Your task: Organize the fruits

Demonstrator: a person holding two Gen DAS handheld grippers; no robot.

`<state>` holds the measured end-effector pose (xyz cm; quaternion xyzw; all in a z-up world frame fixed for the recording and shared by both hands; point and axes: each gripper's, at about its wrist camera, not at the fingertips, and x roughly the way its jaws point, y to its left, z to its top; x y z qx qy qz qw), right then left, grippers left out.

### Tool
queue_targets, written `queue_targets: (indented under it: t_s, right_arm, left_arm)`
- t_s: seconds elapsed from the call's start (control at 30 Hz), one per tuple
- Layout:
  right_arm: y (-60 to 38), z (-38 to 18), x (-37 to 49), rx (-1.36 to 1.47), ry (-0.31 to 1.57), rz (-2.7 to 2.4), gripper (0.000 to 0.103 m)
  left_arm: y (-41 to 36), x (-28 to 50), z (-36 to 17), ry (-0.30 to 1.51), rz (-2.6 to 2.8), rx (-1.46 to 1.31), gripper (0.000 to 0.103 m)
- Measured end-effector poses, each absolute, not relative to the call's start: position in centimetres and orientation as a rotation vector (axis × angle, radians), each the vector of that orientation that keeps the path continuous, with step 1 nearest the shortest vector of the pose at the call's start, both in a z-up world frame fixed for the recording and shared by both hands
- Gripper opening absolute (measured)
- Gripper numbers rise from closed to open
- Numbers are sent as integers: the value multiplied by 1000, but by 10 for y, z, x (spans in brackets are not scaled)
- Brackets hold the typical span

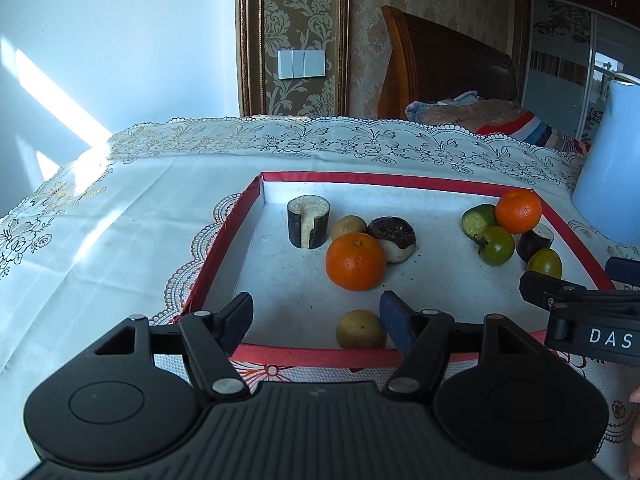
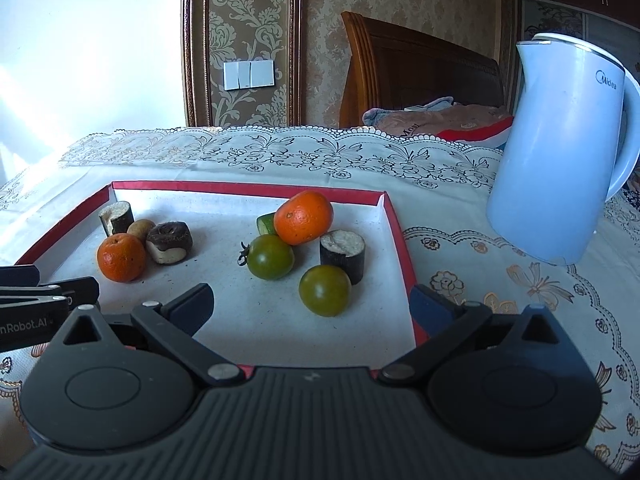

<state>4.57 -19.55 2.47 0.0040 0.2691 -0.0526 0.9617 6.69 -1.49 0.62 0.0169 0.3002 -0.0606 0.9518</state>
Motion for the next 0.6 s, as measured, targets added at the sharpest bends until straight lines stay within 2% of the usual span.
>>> queue_targets:
  t_s: [0.43,0.6]
  right_arm:
    - [-192,23,15,39,548,-71,103]
    - [-188,21,5,37,546,-63,103]
  left_arm:
    - [-8,34,10,534,-121,58,76]
    - [0,27,8,563,-149,15,77]
